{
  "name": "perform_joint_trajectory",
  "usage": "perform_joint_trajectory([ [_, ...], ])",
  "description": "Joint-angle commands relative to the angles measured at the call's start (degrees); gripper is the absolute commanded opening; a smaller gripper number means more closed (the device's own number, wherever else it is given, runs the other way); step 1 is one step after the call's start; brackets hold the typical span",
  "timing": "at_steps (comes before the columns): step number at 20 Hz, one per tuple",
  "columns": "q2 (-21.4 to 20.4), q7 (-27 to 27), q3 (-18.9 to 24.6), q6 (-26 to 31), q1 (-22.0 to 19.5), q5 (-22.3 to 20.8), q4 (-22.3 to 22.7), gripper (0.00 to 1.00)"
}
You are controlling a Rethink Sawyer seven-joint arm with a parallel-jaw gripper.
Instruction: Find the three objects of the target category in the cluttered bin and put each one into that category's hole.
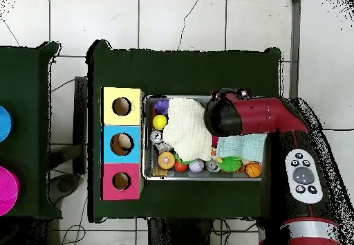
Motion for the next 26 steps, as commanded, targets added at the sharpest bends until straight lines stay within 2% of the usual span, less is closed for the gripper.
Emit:
perform_joint_trajectory([
  [1,5.7,5.7,-2.0,-3.1,0.7,-2.2,-1.5,1.0],
  [4,6.4,5.6,-1.7,-3.0,0.8,-1.4,-0.4,1.0],
  [9,4.4,4.6,-0.5,-1.4,0.2,0.8,3.7,1.0],
  [13,3.8,3.9,-0.1,0.2,-0.1,1.8,5.2,1.0],
  [19,3.7,3.8,-0.7,1.2,0.1,2.3,5.7,1.0],
  [26,5.8,4.5,-1.3,-0.2,-0.2,1.8,5.9,1.0],
])
